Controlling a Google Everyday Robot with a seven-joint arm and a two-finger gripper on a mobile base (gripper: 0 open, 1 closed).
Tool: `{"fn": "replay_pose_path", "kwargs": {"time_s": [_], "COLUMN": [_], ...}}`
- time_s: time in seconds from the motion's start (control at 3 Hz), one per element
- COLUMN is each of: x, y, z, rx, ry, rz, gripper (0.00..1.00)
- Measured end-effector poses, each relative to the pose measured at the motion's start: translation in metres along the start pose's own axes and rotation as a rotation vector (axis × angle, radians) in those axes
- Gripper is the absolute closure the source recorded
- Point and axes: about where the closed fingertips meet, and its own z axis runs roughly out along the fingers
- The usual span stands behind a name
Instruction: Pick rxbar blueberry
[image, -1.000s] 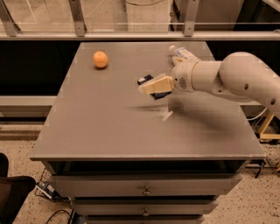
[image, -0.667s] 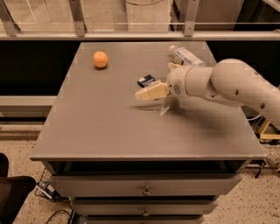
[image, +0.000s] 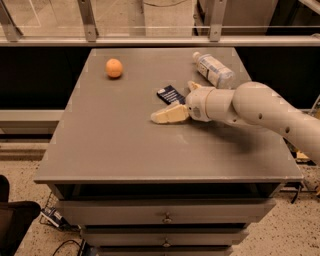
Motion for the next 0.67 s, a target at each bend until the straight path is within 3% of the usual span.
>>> {"fn": "replay_pose_path", "kwargs": {"time_s": [0.33, 0.67], "x": [-0.0015, -0.0065], "y": [0.0001, -0.0001], "z": [0.0001, -0.0019], "rx": [-0.002, -0.002], "ry": [-0.001, -0.001], "rz": [0.003, 0.003], "gripper": [0.14, 0.37]}}
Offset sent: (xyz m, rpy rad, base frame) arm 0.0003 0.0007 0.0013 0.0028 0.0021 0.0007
